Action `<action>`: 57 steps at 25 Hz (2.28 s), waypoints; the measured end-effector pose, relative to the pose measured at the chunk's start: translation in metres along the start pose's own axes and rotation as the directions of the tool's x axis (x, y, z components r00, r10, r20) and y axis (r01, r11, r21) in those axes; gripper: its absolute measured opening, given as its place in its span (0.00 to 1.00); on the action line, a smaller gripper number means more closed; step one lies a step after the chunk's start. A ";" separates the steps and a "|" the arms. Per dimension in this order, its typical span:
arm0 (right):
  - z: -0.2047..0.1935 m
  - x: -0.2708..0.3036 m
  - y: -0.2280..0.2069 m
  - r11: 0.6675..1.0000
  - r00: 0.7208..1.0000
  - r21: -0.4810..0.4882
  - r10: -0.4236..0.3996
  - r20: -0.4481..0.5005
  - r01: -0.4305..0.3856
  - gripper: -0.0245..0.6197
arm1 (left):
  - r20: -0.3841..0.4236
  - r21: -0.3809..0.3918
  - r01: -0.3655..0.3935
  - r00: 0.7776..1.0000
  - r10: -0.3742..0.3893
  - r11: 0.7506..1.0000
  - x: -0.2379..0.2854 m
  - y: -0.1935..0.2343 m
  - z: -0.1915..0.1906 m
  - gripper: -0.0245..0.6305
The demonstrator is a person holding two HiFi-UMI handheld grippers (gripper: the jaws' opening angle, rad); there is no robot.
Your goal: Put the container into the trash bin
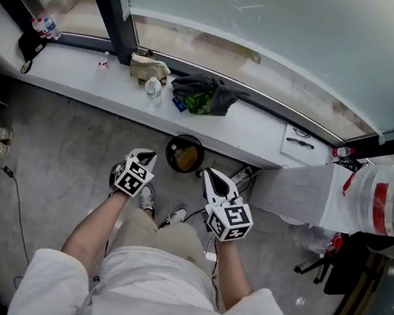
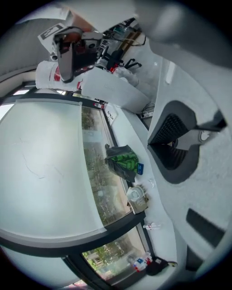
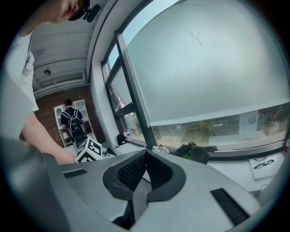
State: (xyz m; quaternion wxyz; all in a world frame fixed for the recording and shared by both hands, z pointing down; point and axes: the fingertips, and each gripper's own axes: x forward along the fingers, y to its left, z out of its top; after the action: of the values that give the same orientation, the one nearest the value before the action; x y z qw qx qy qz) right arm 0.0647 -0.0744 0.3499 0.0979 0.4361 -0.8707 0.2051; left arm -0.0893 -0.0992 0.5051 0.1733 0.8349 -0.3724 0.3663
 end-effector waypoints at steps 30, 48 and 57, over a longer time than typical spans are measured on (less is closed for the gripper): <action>0.216 -0.059 -0.019 0.960 0.945 -0.200 -0.132 0.301 0.198 0.04 | 0.647 -0.117 -0.154 0.738 0.193 0.981 -0.255 0.087 0.236 0.06; 0.256 -0.082 -0.021 0.935 0.897 -0.212 -0.180 0.403 0.283 0.04 | 0.775 -0.211 -0.236 0.551 0.309 0.949 -0.368 0.103 0.232 0.07; 0.247 -0.082 -0.013 0.933 0.901 -0.207 -0.197 0.386 0.293 0.04 | 0.769 -0.221 -0.247 0.551 0.324 0.944 -0.382 0.106 0.215 0.07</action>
State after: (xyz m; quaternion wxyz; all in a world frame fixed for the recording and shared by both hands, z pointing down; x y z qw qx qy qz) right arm 0.1263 -0.1313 0.1033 0.0187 0.5565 -0.8306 -0.0082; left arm -0.2385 -0.1010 0.0799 -0.0368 0.8295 -0.5560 -0.0378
